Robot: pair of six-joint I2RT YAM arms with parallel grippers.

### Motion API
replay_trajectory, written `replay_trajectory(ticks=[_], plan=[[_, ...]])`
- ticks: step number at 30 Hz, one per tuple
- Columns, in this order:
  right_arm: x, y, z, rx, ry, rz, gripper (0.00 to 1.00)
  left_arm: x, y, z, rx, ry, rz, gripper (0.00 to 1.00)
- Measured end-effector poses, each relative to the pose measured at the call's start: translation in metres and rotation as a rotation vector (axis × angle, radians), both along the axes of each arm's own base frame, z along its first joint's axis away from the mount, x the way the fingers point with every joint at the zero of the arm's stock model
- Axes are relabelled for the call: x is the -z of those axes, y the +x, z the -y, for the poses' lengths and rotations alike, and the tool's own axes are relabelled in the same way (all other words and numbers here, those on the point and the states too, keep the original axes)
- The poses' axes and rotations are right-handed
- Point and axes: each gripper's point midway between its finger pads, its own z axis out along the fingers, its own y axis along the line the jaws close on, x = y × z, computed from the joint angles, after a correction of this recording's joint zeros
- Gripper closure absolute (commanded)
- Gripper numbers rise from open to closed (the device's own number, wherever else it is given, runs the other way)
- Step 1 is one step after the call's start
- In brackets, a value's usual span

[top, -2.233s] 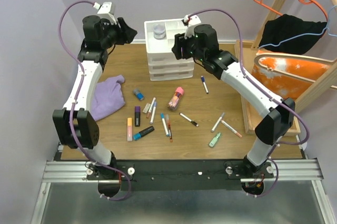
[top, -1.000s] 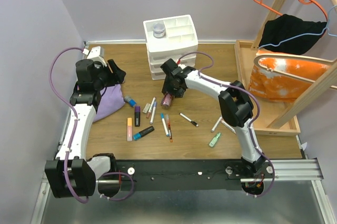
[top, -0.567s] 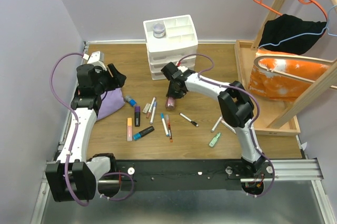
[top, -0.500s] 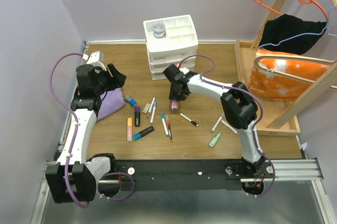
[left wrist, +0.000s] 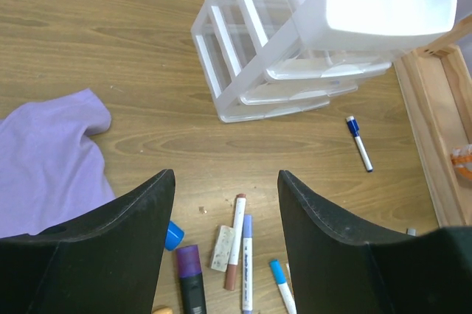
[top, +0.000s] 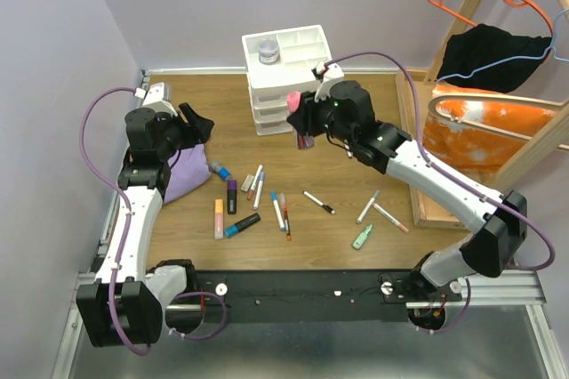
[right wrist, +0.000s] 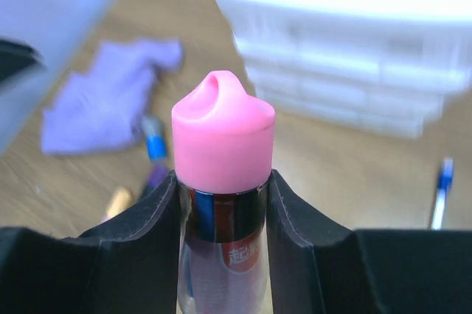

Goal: Sort the stationery into containers
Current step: Pick up the stationery from the center of the board, then place the stationery in the storage box.

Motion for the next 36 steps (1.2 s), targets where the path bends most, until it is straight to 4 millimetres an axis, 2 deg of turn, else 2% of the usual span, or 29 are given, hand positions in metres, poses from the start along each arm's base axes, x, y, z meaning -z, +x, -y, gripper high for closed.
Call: replay_trajectory(ticks=[1, 2, 4, 8, 11, 14, 18, 29, 33, 36], plan=[[-0.013, 0.002, -0.004, -0.019, 0.023, 0.051, 0.99, 0.000, 0.001, 0.000, 0.001, -0.002, 0.001, 0.33], [-0.034, 0.009, -0.010, -0.043, 0.062, 0.145, 0.99, 0.001, 0.003, 0.001, 0.004, -0.008, 0.000, 0.33], [-0.056, 0.020, -0.020, -0.065, 0.098, 0.261, 1.00, 0.004, 0.006, 0.002, 0.010, -0.012, -0.007, 0.33], [-0.084, 0.054, -0.044, -0.072, 0.135, 0.505, 0.99, 0.011, 0.011, 0.003, 0.021, -0.014, -0.023, 0.33], [-0.086, 0.079, -0.057, -0.038, 0.140, 0.638, 0.99, 0.015, 0.013, 0.003, 0.026, -0.007, -0.032, 0.33], [-0.079, 0.105, -0.070, 0.002, 0.135, 0.762, 0.99, 0.018, 0.015, 0.003, 0.031, 0.003, -0.037, 0.33], [-0.070, 0.123, -0.078, 0.037, 0.122, 0.848, 0.99, 0.021, 0.016, 0.002, 0.034, 0.012, -0.045, 0.32], [-0.108, 0.140, -0.075, 0.164, 0.221, 0.984, 0.99, 0.033, 0.024, 0.002, 0.041, 0.017, -0.081, 0.32], [-0.104, 0.148, -0.079, 0.182, 0.229, 0.986, 0.99, 0.038, 0.028, 0.002, 0.042, 0.015, -0.096, 0.32], [-0.091, 0.161, -0.083, 0.199, 0.217, 0.974, 0.99, 0.035, 0.030, 0.002, 0.043, 0.015, -0.091, 0.32]])
